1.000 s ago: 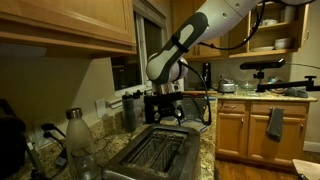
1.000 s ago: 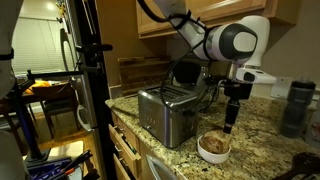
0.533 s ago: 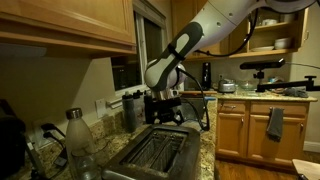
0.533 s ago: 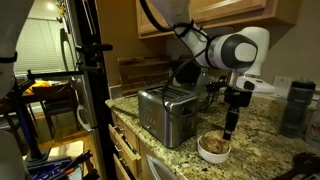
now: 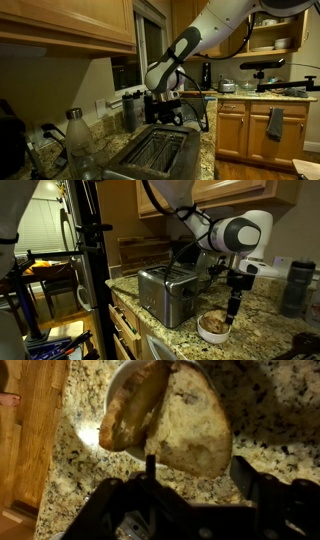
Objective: Put two slices of bread into the toaster.
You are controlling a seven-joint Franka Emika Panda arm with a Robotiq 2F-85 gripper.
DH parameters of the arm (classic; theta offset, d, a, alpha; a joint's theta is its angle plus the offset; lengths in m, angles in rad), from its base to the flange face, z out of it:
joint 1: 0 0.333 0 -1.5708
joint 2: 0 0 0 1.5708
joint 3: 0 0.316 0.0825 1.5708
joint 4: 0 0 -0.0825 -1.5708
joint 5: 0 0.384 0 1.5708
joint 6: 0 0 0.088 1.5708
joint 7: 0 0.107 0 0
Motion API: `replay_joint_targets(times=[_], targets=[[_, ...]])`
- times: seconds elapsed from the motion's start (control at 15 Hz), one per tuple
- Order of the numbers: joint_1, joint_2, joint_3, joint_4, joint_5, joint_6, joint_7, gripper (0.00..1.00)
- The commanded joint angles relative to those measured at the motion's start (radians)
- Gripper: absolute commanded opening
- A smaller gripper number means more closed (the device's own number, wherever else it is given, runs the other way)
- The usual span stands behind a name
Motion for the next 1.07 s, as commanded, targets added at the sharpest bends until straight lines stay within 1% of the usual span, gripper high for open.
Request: replay_joint_targets(times=[0.0,0.07,0.13,0.33,0.4,0.47,0.67,0.73,0.8,0.87,1.0], targets=[[0.013,0.011,-0.017,0.030,0.009,-0.047,0.023,0.46],[0.013,0.014,-0.017,0.035,0.009,-0.051,0.022,0.42],[0.013,0.015,-0.017,0.038,0.008,-0.054,0.022,0.41],[0.013,0.020,-0.017,0.055,0.007,-0.072,0.022,0.31],[0.013,0.021,-0.017,0.061,0.006,-0.080,0.022,0.29],[0.013,0.021,-0.017,0.066,0.006,-0.088,0.023,0.30],[0.012,0.018,-0.018,0.066,0.006,-0.095,0.025,0.37],[0.012,0.018,-0.018,0.066,0.006,-0.095,0.024,0.36],[0.012,0.019,-0.018,0.067,0.006,-0.096,0.024,0.38],[0.011,0.018,-0.017,0.065,0.007,-0.090,0.020,0.36],[0.011,0.014,-0.016,0.063,0.009,-0.085,0.019,0.16]])
